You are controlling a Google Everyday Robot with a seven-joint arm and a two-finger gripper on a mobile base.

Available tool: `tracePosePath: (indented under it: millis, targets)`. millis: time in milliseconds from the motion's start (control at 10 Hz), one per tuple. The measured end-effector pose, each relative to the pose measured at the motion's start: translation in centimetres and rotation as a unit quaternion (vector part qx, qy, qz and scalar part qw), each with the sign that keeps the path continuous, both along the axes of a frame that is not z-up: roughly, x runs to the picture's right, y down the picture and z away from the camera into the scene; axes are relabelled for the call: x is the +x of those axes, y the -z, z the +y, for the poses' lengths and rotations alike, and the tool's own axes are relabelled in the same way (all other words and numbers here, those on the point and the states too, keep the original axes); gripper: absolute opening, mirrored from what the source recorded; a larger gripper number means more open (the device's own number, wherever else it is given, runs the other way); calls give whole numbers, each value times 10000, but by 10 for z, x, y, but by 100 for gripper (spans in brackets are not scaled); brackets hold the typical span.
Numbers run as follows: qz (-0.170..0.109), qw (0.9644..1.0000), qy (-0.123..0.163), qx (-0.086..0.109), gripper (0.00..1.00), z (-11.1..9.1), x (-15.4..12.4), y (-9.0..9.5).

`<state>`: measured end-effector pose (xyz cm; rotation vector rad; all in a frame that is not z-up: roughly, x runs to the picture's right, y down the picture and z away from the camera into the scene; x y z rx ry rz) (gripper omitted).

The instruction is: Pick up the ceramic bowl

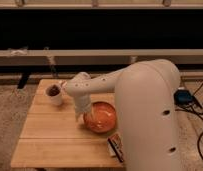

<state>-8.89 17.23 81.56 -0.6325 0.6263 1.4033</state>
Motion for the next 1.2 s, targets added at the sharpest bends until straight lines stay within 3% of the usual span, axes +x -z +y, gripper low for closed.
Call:
tracePosePath:
  millis: [500,700,1200]
  targets:
    - [300,9995,-19,-59,4,-2,11,8]
    - [383,9993,-44,11,0,-14,14,21]
    - [375,9991,12,204,3,-36,11,47]
